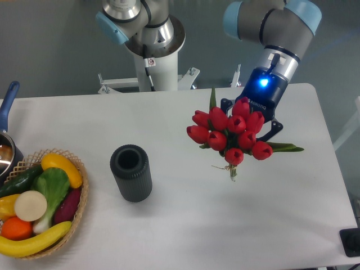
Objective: Insert the flowers into the vase
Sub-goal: 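Carry the red tulip bouquet with the gripper over the black vase, then lower the tulip stems down into the black vase opening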
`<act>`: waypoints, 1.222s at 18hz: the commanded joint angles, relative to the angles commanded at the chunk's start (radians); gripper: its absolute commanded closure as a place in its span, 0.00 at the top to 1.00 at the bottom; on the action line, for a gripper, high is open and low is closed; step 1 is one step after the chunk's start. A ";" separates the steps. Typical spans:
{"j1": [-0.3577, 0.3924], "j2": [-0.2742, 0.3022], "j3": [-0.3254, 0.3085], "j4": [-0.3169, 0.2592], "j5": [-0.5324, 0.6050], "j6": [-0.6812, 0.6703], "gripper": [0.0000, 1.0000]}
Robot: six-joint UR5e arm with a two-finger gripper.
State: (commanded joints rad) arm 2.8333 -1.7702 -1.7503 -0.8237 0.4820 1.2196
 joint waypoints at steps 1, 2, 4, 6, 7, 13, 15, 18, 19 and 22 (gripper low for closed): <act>-0.003 0.000 0.000 0.000 -0.046 -0.002 0.40; -0.008 0.000 -0.002 0.000 -0.098 -0.002 0.40; -0.041 0.000 -0.002 0.000 -0.118 0.000 0.40; -0.075 0.000 -0.009 0.000 -0.138 0.000 0.40; -0.089 0.000 -0.014 0.000 -0.167 0.000 0.40; -0.130 0.063 -0.066 0.000 -0.255 -0.015 0.40; -0.132 0.098 -0.081 -0.002 -0.257 -0.040 0.40; -0.143 0.158 -0.106 -0.002 -0.255 -0.101 0.40; -0.143 0.179 -0.124 -0.002 -0.256 -0.104 0.40; -0.144 0.231 -0.175 -0.003 -0.253 -0.104 0.40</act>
State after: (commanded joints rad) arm 2.6891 -1.5387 -1.9250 -0.8268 0.2285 1.1152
